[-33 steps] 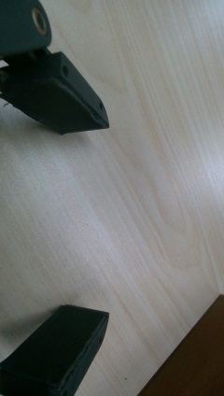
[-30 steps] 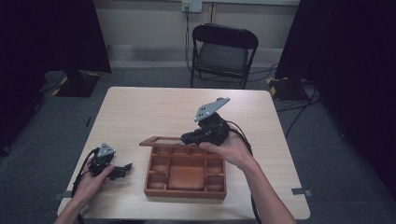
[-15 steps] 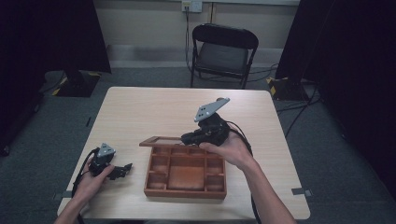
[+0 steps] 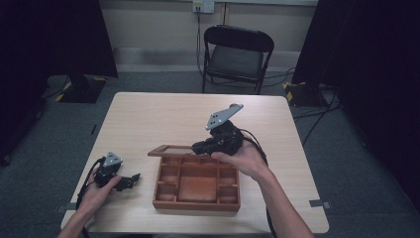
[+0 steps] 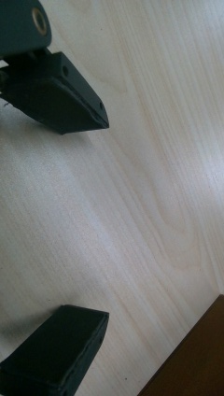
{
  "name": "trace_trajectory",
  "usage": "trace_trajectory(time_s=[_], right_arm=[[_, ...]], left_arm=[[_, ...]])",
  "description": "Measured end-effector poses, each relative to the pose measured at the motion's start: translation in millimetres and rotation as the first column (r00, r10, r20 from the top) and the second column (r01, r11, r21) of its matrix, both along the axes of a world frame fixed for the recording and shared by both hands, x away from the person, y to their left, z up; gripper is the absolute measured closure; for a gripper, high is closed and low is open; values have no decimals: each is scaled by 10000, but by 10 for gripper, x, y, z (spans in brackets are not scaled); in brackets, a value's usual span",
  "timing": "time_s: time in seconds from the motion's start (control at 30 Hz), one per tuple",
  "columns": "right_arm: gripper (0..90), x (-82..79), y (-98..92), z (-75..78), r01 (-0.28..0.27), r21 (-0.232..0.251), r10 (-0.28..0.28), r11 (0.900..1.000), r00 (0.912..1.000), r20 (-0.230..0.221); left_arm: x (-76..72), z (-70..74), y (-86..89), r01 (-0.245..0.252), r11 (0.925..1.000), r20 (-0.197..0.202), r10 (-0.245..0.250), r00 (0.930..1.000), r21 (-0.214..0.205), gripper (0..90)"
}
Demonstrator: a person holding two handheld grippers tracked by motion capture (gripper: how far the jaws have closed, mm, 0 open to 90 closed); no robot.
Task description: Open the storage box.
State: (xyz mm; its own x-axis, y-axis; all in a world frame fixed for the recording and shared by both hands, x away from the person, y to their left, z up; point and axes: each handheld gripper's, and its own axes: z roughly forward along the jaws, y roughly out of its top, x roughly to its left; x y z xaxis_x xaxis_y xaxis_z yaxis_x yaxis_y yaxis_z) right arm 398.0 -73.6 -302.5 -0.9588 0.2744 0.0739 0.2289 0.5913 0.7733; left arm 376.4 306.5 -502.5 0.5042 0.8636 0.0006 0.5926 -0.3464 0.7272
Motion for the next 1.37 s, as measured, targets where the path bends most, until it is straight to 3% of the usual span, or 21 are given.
trace_trajectory(time_s=[1.37], right_arm=[[851, 4, 1, -1, -63, -18, 63, 10000, 10000, -21]], left_arm=[[5, -2, 0, 16, 10000, 14, -16, 10000, -22, 68]])
